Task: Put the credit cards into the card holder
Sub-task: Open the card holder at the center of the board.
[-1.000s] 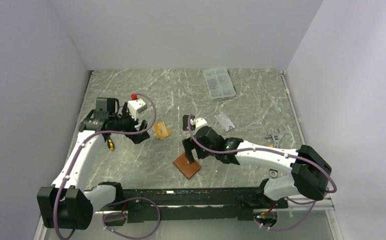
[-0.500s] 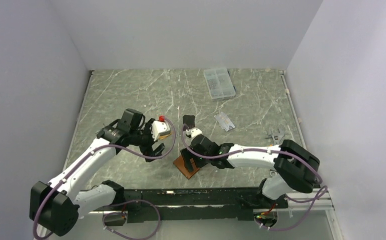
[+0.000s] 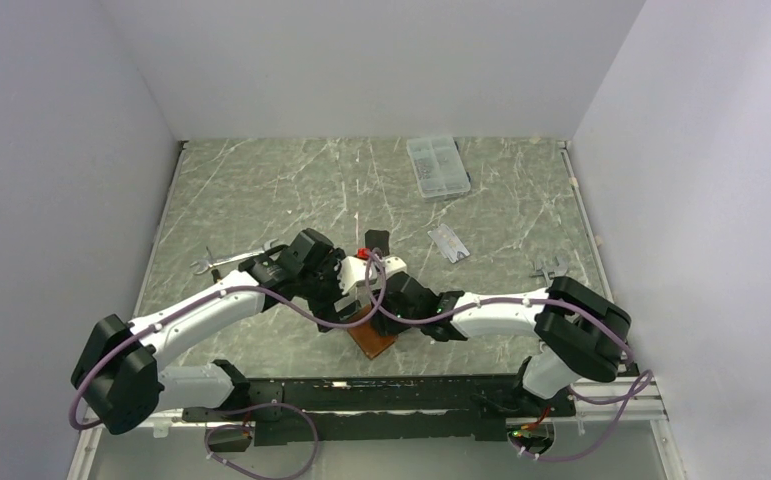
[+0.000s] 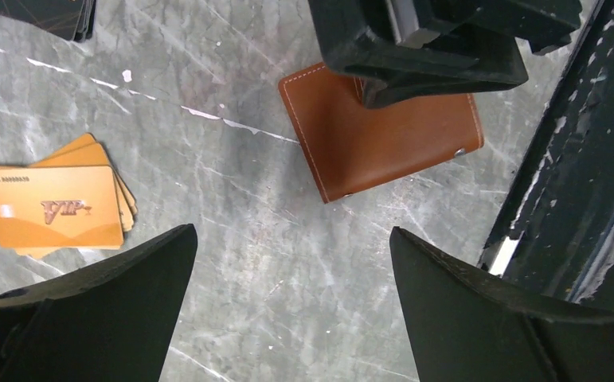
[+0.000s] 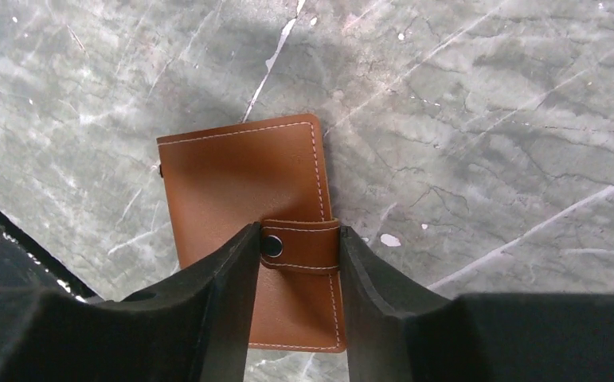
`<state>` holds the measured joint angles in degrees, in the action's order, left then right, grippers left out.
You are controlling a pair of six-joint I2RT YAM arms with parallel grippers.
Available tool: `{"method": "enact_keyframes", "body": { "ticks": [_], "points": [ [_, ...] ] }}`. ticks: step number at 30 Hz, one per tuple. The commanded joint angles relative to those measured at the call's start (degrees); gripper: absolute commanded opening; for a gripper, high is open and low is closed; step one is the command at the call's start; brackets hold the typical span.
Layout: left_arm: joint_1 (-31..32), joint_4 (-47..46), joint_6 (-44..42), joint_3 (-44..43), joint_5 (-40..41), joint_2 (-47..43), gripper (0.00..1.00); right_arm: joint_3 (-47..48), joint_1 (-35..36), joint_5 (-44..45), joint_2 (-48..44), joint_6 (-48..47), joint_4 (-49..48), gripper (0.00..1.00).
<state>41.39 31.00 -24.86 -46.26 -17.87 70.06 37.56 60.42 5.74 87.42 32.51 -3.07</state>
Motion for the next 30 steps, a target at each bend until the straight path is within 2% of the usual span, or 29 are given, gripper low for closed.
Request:
{"method": "enact_keyframes", "body": {
  "ticks": [1,6,12,18,26,30],
  "points": [
    [0.5,-0.2,6.3,-1.5,1.3,-1.5,0.99,-3.4,-0.3,-0.7,-0.4,3.7,-1.3,0.36],
    [0.5,0.1,11.7,-2.1,-2.9,-0.9,0.99,-5.9,-1.2,-2.6,-1.4,6.0,-2.9,0.17],
    [0.9,-3.3,5.7,2.0,0.9,-0.2,0.99,-12.1,-3.8,-3.7,-8.0,10.0,-4.3,0.04],
    [0.9,-3.2,7.3,0.4,0.6,0.6,0.99,-19.6,-7.7,-4.6,-16.0,15.4,-8.0,0.00],
    [0.8,-3.0,15.7,-3.0,-6.8,2.8,0.99,-19.4,-11.0,-4.6,-20.5,16.7,-9.2,0.00],
    [-0.4,-3.7,18.9,-6.0,-8.9,7.1,0.99,-19.7,-13.3,-3.8,-22.9,19.3,-10.8,0.00]
  ]
}}
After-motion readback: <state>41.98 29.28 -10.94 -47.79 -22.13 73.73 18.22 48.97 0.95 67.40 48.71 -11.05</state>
